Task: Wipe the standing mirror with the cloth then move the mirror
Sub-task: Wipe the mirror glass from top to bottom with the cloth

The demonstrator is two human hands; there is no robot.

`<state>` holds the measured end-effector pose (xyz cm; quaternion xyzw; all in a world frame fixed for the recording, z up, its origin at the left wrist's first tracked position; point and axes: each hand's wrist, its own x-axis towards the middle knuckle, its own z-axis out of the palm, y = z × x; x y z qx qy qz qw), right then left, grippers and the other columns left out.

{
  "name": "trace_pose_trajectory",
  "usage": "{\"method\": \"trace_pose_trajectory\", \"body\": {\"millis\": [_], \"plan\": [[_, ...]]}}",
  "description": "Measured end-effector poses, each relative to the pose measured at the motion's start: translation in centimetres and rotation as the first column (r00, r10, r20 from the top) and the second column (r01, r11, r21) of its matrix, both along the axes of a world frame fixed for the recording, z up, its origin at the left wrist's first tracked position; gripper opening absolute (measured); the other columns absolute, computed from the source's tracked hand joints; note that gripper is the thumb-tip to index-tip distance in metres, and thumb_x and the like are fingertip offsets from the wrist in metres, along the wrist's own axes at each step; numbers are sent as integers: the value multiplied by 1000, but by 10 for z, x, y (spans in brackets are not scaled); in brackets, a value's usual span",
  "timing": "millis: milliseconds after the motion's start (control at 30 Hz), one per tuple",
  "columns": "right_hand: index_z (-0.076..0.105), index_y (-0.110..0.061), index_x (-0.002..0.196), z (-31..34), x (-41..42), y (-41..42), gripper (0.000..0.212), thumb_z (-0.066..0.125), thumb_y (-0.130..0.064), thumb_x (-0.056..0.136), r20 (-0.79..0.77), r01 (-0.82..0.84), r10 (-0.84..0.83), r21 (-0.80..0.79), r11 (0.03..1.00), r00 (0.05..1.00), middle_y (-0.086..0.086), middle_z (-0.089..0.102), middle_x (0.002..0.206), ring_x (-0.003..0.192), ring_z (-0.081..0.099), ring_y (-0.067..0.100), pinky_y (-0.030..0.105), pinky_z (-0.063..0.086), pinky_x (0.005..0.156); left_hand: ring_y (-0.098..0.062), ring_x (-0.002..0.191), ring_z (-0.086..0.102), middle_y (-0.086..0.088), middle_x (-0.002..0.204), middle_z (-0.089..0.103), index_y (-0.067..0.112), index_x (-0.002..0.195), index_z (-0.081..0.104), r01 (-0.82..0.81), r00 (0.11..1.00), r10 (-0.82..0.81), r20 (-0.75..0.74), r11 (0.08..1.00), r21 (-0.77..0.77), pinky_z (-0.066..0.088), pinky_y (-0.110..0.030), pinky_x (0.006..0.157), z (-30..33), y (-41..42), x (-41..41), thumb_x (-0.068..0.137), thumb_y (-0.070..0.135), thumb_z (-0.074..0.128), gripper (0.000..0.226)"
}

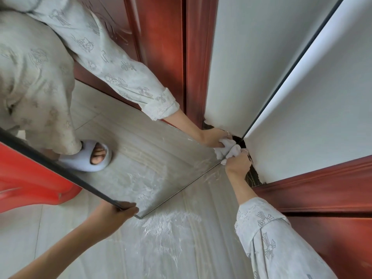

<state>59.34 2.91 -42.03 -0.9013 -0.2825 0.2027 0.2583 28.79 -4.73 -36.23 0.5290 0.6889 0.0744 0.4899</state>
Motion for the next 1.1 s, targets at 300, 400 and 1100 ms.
{"method": "trace_pose_trajectory", "body": {"millis": [300,400,1100], "plan": [[55,-8,96,-4,-16,-35,13,53,-5,84,-315,-361,287,-207,909,905,8,56,91,99,57,29,29,39,75,-11,89,51,-1,97,60,4,106,67,-14,1000,14,13,1000,3,33,-22,81,3,0,3,84,14,62,24],[56,-3,111,3,1,-35,29,55,-6,82,-418,-310,194,-230,922,887,14,60,100,91,54,25,27,40,73,-12,88,52,-3,96,62,3,105,68,-19,1000,19,22,1000,1,33,-23,79,1,0,3,84,11,63,23],[44,4,123,-22,-38,-37,39,49,0,84,-516,-188,61,-197,962,854,14,54,119,105,56,28,32,46,81,-17,72,47,-7,81,54,13,77,58,37,998,-35,49,999,-29,31,-15,57,0,0,1,85,13,61,8]]}}
